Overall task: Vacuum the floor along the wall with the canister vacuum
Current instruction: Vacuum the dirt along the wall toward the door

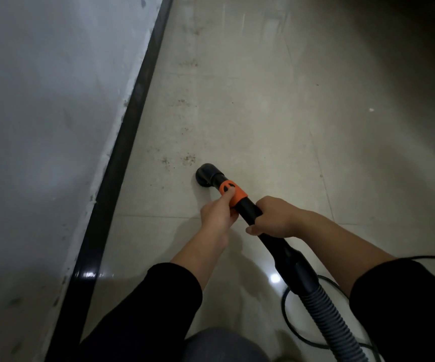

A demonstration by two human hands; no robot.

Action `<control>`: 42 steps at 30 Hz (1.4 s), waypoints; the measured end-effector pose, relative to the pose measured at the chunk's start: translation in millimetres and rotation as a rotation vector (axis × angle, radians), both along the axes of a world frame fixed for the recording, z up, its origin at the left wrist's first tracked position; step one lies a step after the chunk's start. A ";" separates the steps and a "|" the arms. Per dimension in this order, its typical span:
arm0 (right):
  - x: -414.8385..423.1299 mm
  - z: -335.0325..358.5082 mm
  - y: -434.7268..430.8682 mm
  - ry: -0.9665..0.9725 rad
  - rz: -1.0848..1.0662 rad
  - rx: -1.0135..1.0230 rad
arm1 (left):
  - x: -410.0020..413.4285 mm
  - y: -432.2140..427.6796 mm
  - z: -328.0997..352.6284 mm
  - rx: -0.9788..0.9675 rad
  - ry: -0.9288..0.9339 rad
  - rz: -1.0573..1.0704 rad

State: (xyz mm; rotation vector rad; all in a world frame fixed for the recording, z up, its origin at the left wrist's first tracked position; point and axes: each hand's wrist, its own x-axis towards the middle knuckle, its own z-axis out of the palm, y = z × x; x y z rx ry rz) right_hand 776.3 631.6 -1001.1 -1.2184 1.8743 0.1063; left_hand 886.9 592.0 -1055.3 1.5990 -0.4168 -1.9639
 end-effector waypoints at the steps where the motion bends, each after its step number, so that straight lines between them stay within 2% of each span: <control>1: 3.5 -0.3 -1.1 -0.005 0.009 0.000 | 4.2 -0.9 0.0 -0.005 -0.004 0.008; 19: 54.0 -19.0 -15.9 -0.104 0.089 -0.062 | 64.4 -13.6 -11.4 -0.018 -0.071 0.153; 42: 119.4 -31.4 -43.2 -0.036 0.261 -0.152 | 133.7 -32.8 -18.0 -0.036 -0.041 0.256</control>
